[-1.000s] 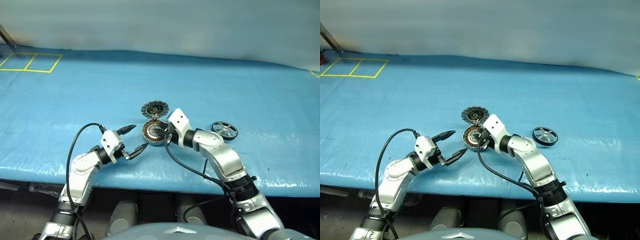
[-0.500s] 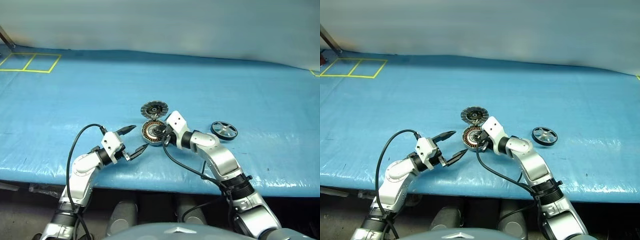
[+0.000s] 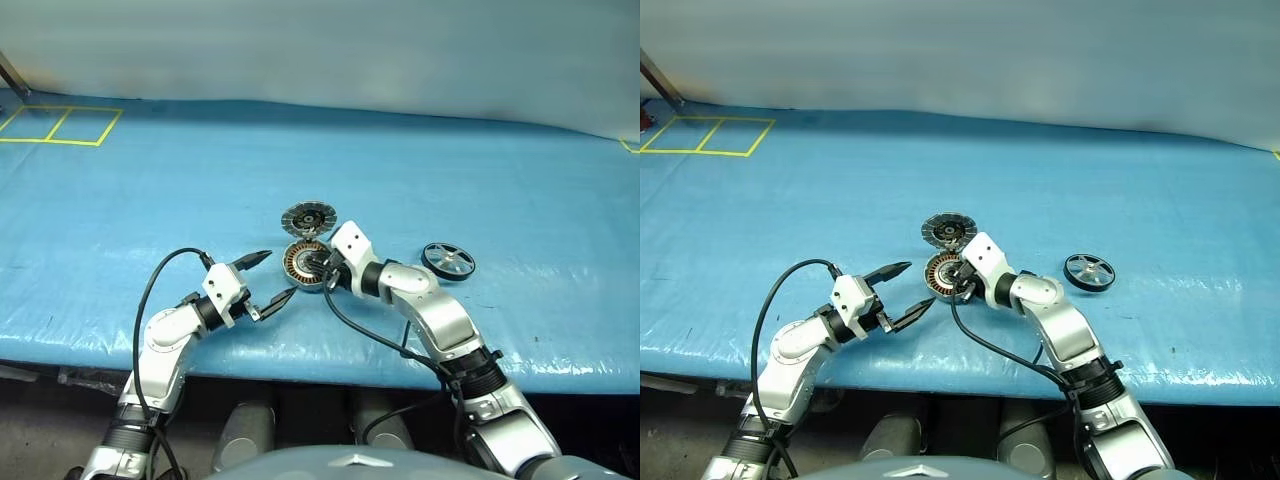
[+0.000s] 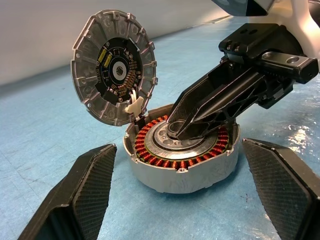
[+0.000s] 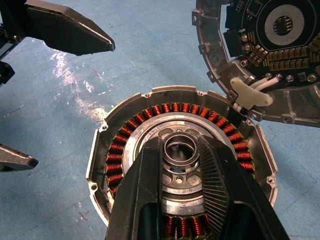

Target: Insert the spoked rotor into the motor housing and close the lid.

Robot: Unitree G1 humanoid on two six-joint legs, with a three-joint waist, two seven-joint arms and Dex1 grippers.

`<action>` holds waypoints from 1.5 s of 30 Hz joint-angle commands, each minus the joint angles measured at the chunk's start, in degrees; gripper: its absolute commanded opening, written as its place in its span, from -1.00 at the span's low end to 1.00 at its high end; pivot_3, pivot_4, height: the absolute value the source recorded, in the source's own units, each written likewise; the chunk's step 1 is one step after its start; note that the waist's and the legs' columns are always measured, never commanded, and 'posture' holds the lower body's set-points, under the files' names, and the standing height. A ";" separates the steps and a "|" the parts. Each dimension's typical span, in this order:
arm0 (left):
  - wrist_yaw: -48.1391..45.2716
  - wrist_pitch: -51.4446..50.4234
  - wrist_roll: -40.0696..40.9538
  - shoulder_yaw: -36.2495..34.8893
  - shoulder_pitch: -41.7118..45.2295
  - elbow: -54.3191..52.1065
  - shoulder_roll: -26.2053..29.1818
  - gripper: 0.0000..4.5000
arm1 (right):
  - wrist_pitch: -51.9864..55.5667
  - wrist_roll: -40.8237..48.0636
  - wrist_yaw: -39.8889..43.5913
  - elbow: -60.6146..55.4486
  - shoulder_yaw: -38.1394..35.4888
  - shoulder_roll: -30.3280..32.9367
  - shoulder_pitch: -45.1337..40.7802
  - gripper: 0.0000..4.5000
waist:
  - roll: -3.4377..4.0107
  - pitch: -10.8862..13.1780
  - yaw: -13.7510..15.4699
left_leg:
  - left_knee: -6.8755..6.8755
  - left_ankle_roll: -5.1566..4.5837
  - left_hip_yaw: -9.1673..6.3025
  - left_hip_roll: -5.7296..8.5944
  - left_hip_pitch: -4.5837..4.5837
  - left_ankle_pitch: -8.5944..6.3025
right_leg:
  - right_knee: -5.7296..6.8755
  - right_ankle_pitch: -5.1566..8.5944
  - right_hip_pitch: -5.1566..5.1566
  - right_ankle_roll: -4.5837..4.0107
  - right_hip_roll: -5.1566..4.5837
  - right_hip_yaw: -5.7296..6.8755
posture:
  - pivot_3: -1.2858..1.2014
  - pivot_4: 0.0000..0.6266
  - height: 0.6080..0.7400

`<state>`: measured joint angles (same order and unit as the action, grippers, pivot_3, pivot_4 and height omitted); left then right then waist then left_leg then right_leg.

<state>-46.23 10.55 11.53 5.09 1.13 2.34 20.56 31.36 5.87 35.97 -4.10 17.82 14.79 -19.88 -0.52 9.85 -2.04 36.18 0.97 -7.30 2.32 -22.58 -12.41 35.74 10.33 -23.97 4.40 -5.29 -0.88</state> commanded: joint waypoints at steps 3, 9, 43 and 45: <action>0.30 1.36 -0.16 -0.03 0.11 0.30 0.04 0.96 | -1.38 -0.33 -0.14 0.13 0.33 -0.46 -1.39 -0.69 | 0.00 0.00 -0.01 | 0.00 0.00 0.00 0.00 0.01 0.00 | 0.00 0.00 0.00 0.00 0.00 0.00 | 0.03 -0.52 1.00; 0.43 1.71 -0.35 -0.09 0.26 0.53 0.07 0.96 | -1.31 -0.87 -0.41 0.70 0.40 -0.04 -1.28 -0.69 | 0.00 0.00 0.01 | 0.00 0.00 0.00 0.00 0.01 0.00 | 0.00 0.00 0.00 0.00 0.00 0.01 | 0.03 -0.52 1.00; 1.41 2.51 -1.60 0.79 0.49 2.03 -0.09 0.96 | -1.08 1.98 -1.72 -0.43 -1.82 -2.12 -1.43 -0.99 | 0.00 0.00 -0.01 | -0.03 0.01 -0.02 0.00 0.02 0.01 | 0.01 0.01 0.00 -0.01 0.00 0.01 | 0.03 -0.52 1.00; 1.61 2.32 -1.70 0.83 0.38 1.93 -0.06 0.96 | -1.01 2.21 -1.51 -0.22 -1.80 -2.26 -1.45 -0.99 | 0.00 0.00 -0.01 | -0.03 0.01 -0.02 0.00 0.01 0.01 | 0.01 0.01 0.00 -0.01 0.00 0.01 | 0.03 -0.52 1.00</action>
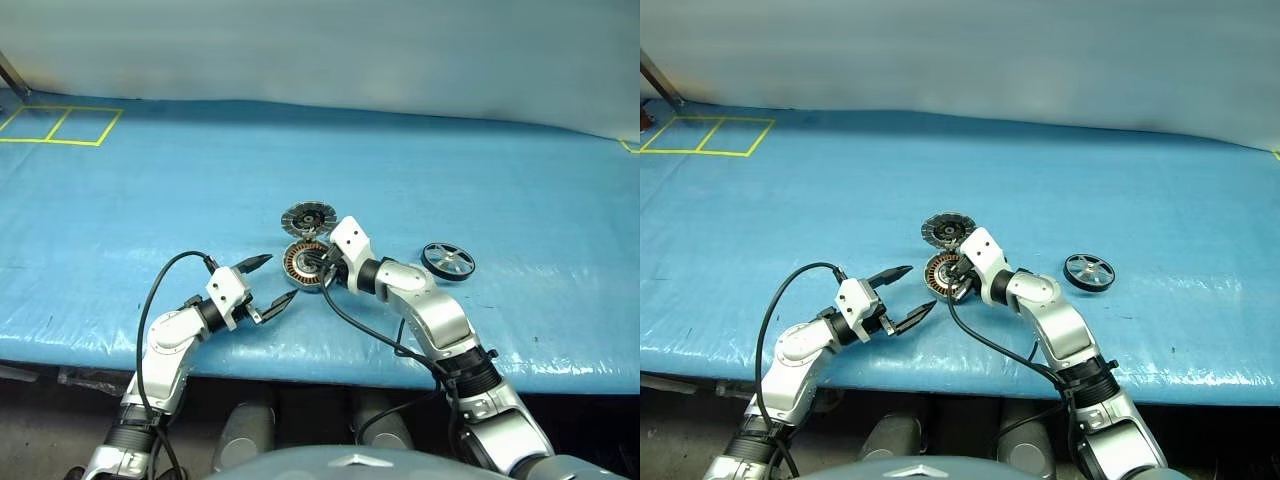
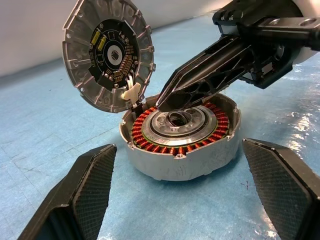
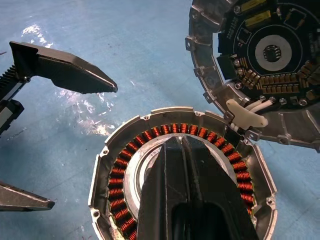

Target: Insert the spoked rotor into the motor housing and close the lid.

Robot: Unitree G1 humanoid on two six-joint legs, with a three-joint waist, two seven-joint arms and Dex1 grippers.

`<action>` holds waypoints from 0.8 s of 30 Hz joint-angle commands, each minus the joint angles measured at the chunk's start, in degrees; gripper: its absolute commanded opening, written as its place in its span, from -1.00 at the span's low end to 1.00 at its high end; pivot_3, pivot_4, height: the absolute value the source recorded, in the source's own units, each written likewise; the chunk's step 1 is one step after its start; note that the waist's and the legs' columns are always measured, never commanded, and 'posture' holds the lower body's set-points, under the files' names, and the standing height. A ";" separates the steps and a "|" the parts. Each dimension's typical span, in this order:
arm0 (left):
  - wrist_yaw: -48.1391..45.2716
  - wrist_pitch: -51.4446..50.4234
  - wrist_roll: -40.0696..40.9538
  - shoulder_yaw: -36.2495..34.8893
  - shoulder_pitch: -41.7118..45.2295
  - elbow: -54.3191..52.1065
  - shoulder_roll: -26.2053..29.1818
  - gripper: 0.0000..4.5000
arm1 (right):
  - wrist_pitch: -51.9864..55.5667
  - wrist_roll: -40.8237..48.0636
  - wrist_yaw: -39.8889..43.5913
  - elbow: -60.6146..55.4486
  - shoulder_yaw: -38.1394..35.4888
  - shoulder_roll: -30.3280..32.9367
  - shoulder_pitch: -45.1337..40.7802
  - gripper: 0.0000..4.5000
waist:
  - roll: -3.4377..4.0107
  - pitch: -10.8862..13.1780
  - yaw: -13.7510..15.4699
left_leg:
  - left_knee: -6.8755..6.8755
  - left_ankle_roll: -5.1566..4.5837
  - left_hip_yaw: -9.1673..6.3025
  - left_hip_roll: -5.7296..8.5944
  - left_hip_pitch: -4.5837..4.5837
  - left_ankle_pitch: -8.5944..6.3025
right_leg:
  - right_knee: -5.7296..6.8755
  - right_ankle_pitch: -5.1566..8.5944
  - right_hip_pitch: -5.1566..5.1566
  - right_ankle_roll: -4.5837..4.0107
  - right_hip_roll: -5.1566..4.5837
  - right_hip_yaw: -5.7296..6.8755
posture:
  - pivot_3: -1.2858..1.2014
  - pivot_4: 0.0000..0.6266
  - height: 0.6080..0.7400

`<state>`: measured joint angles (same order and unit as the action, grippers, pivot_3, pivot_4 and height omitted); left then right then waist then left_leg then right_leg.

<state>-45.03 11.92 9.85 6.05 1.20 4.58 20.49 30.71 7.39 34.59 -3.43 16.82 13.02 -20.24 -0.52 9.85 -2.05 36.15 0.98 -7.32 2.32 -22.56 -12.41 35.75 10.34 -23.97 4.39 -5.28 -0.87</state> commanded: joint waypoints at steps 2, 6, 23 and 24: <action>0.52 0.93 -0.11 -0.10 0.17 -0.47 0.01 0.96 | -0.37 0.52 -0.31 -0.36 -0.77 -0.67 -1.09 -0.99 | 0.00 0.00 -0.01 | 0.00 0.00 0.00 0.00 0.00 0.00 | 0.00 0.00 0.00 0.00 0.00 0.00 | 0.03 -0.52 1.00; 0.58 0.90 -0.19 -0.06 0.04 -0.68 -0.01 0.96 | -0.29 -0.51 -0.73 0.84 -0.19 -0.48 -1.03 -0.99 | 0.00 0.00 0.00 | 0.00 0.00 0.00 0.00 0.00 0.00 | 0.00 0.00 0.00 0.00 0.00 0.00 | 0.03 -0.52 1.00; 0.45 0.61 -0.09 0.77 -0.31 -1.18 -0.58 0.96 | 6.52 -5.25 -3.15 -2.02 4.34 1.83 0.42 -0.99 | -0.01 -0.03 0.04 | -0.01 0.00 -0.02 0.00 0.03 0.00 | 0.00 0.02 0.03 0.00 -0.01 0.01 | 0.03 -0.52 1.00; 0.41 0.58 -0.06 0.82 -0.27 -1.17 -0.62 0.96 | 5.99 -6.07 -3.63 -1.77 4.61 2.05 0.27 -0.99 | -0.01 -0.03 0.04 | -0.01 0.00 -0.02 0.00 0.03 0.00 | 0.00 0.02 0.04 0.00 -0.01 0.01 | 0.03 -0.52 1.00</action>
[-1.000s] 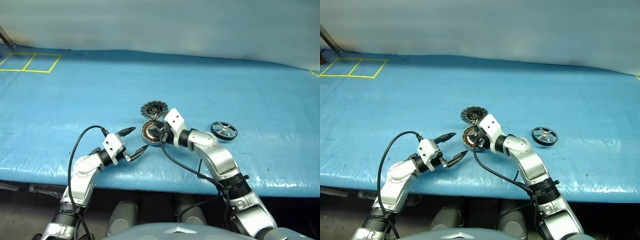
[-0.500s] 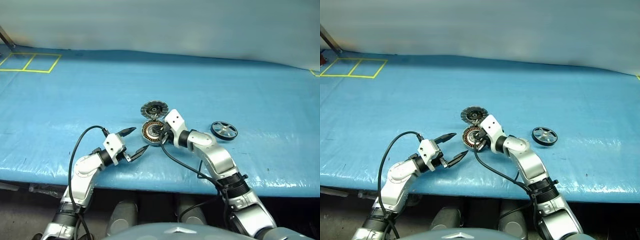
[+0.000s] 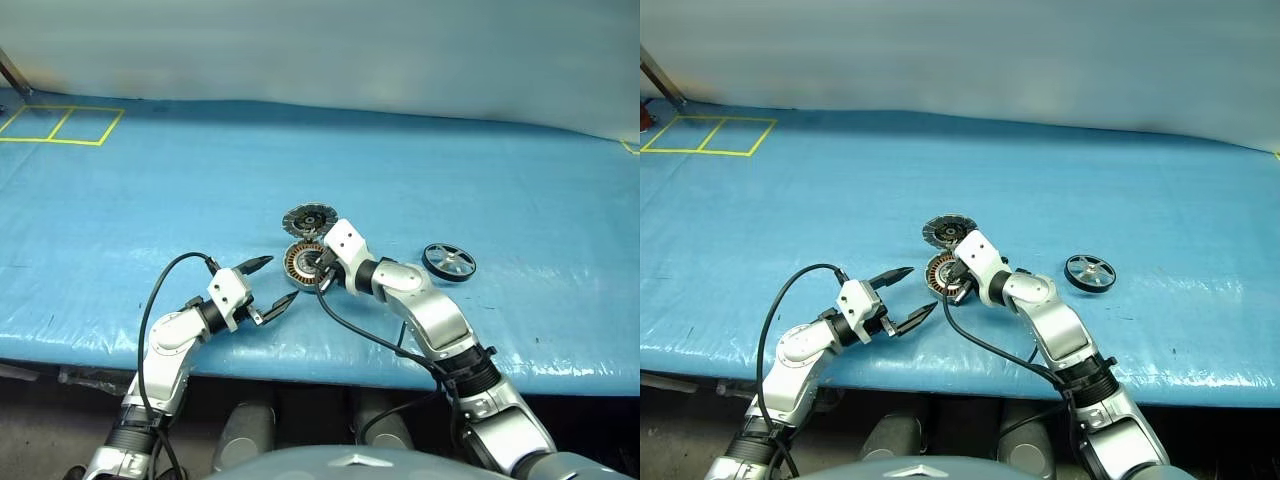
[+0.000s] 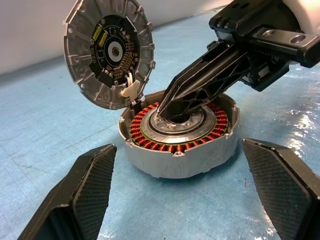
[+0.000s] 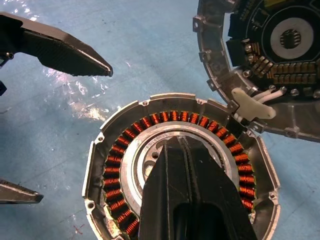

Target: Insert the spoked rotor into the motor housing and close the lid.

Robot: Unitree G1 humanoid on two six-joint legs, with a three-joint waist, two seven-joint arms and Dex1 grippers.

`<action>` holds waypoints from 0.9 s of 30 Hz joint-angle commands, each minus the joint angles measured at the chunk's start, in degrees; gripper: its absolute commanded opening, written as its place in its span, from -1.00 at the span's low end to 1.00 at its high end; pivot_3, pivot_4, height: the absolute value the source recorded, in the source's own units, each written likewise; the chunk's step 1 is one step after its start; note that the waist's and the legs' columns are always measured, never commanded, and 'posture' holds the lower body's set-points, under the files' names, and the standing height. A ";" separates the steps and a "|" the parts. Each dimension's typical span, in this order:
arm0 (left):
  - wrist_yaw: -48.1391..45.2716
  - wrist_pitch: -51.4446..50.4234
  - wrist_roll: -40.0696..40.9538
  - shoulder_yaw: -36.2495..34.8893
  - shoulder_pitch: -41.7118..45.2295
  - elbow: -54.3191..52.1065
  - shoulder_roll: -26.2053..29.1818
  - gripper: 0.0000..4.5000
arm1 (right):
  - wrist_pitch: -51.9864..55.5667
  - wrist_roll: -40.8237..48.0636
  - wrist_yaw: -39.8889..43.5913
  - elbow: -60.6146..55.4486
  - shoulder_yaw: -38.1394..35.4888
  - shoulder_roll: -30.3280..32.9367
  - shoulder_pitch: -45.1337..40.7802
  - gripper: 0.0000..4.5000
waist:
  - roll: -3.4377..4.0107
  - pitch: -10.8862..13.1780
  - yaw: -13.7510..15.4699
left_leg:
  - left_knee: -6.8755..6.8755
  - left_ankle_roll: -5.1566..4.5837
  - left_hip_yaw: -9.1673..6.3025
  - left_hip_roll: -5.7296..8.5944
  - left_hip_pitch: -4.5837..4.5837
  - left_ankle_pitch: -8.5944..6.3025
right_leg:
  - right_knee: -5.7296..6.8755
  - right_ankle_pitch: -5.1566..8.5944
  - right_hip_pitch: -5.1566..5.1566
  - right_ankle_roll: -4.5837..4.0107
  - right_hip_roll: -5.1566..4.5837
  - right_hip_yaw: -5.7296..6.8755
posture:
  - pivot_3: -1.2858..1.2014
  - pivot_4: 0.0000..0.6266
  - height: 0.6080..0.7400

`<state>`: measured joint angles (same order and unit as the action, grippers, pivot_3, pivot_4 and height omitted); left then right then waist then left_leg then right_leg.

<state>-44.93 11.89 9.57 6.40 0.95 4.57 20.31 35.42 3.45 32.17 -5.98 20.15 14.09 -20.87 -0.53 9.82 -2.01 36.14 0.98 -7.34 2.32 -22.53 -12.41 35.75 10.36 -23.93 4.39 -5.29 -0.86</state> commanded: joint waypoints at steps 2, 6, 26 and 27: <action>0.27 0.55 0.26 0.59 -0.01 -1.18 -0.45 0.96 | 0.23 -3.78 -2.35 1.19 1.68 1.46 0.62 -0.99 | 0.00 -0.02 0.03 | 0.00 0.00 0.00 0.00 0.03 0.00 | 0.00 0.00 0.04 0.00 0.00 0.00 | 0.03 -0.52 1.00; 0.21 0.32 0.38 0.77 -0.11 -1.29 -0.30 0.96 | 0.58 -3.62 -2.73 -0.03 1.37 1.44 0.75 -0.99 | -0.03 -0.03 0.08 | 0.01 0.01 0.00 0.00 0.07 0.00 | 0.00 0.01 0.06 0.00 0.00 0.00 | 0.03 -0.52 1.00; -1.01 -0.34 2.33 0.18 0.01 -1.72 0.10 0.96 | 4.53 3.95 -0.89 -16.82 -9.42 6.28 3.87 -0.99 | -0.02 0.00 0.26 | -0.02 0.01 -0.05 0.00 -0.06 0.00 | -0.01 0.03 -0.04 -0.01 -0.01 0.05 | 0.03 -0.52 1.00; -1.01 -0.16 2.47 -0.05 0.10 -1.67 0.14 0.96 | 4.65 3.53 -0.68 -17.82 -10.41 8.46 4.68 -0.99 | -0.02 0.00 0.48 | -0.02 0.01 -0.07 0.01 -0.07 0.00 | -0.02 0.06 -0.04 0.02 -0.03 0.06 | 0.03 -0.52 1.00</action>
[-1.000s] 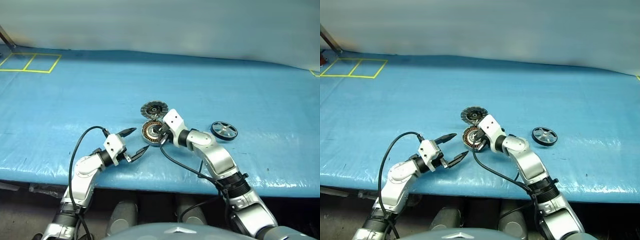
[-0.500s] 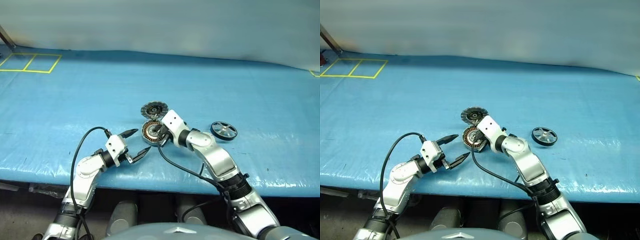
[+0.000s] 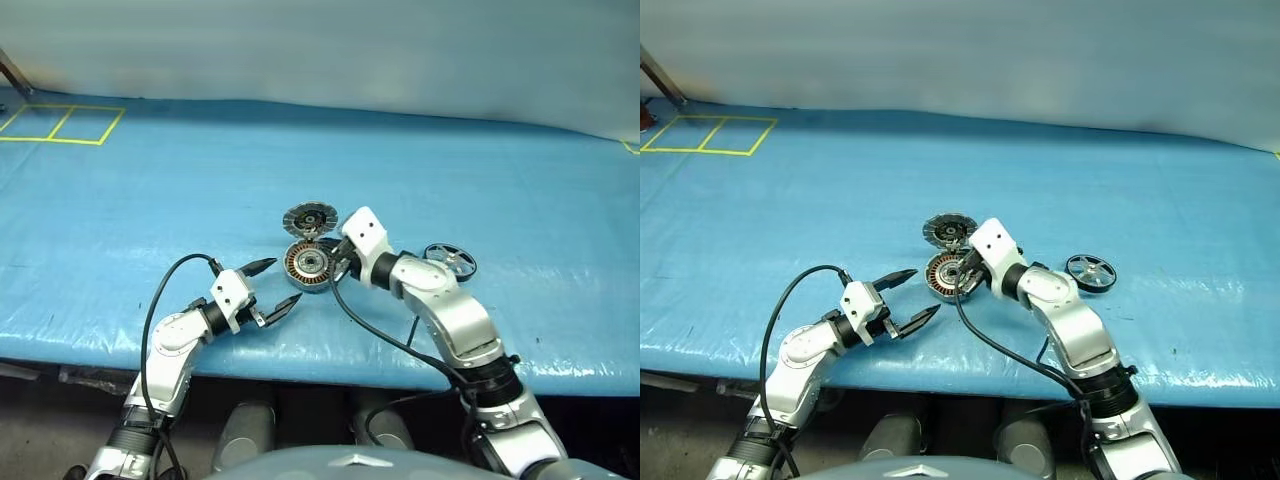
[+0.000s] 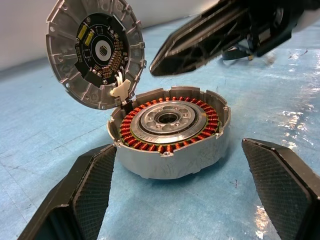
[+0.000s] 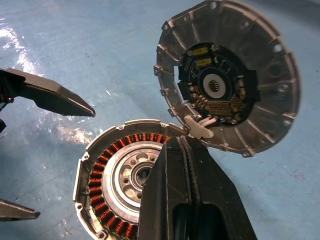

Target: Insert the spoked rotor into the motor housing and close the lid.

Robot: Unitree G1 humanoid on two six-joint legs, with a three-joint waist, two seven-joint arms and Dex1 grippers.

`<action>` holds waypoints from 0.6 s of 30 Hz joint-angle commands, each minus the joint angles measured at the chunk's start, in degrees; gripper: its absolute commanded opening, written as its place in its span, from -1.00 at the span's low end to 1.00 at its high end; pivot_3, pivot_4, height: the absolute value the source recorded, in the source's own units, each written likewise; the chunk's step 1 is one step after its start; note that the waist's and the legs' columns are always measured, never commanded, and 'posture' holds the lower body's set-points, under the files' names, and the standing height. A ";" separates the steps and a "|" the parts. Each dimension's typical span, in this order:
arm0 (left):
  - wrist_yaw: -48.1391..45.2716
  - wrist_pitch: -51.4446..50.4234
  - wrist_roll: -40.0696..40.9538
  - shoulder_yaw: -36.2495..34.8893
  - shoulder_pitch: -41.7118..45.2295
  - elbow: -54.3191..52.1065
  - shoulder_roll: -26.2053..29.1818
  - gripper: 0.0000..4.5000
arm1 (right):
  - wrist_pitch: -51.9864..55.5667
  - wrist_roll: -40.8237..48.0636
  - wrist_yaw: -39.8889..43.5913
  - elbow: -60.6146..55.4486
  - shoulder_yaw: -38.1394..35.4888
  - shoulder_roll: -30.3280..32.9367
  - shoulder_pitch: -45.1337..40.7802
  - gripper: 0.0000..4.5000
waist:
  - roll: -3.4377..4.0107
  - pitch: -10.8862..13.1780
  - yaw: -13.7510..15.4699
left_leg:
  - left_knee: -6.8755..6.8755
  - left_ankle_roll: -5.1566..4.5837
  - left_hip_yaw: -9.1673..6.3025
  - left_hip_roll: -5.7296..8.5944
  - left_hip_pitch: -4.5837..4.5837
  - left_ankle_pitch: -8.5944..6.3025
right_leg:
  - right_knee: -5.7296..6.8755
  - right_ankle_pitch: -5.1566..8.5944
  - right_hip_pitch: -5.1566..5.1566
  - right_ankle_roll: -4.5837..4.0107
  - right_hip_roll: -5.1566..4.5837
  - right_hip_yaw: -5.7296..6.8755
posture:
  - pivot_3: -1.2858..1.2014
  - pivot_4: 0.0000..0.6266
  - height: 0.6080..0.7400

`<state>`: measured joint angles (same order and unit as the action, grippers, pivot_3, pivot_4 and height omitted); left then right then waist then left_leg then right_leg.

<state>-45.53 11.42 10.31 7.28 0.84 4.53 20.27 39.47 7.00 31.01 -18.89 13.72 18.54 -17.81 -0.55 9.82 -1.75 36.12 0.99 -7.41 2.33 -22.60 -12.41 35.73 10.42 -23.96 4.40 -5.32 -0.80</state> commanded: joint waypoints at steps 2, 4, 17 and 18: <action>-0.43 0.55 2.15 -1.34 0.43 -1.57 0.14 0.96 | 0.55 -1.32 0.97 -6.41 -6.17 9.28 3.69 -0.99 | -0.01 0.01 0.58 | -0.01 0.00 0.00 0.04 -0.03 0.00 | -0.02 0.03 0.00 0.03 -0.05 0.01 | 0.03 -0.52 1.00; -0.55 0.60 2.65 -1.41 0.61 -1.60 0.13 0.96 | 1.00 -2.28 0.37 -7.08 -8.72 13.41 5.32 -0.99 | -0.02 0.01 0.81 | -0.02 0.01 0.01 0.07 -0.06 0.00 | -0.06 0.04 0.00 0.05 -0.10 0.01 | 0.03 -0.52 1.00; -2.27 -0.44 6.01 -0.96 2.82 -1.16 -1.39 0.96 | 3.36 -4.04 3.96 -0.52 -15.20 29.09 5.88 -0.33 | -0.12 0.08 1.02 | -0.04 0.00 0.13 0.04 -0.04 -0.01 | -0.22 0.03 0.09 0.09 -0.12 0.03 | 0.03 -0.52 1.00; -2.19 -0.38 5.88 -0.78 2.61 -1.14 -1.59 0.96 | 3.54 -3.76 4.64 -0.08 -15.15 29.67 6.08 -0.33 | -0.12 0.08 1.06 | -0.04 -0.01 0.13 0.05 -0.07 -0.02 | -0.27 0.01 0.09 0.11 -0.12 0.03 | 0.03 -0.52 1.00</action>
<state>-47.60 10.38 16.31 6.20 3.40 4.39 19.14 42.81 3.25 34.79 -18.65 -0.39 47.18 -11.12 -0.67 9.90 -0.69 36.07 0.97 -7.28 2.38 -22.68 -12.43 35.40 10.42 -23.87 4.53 -5.44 -0.77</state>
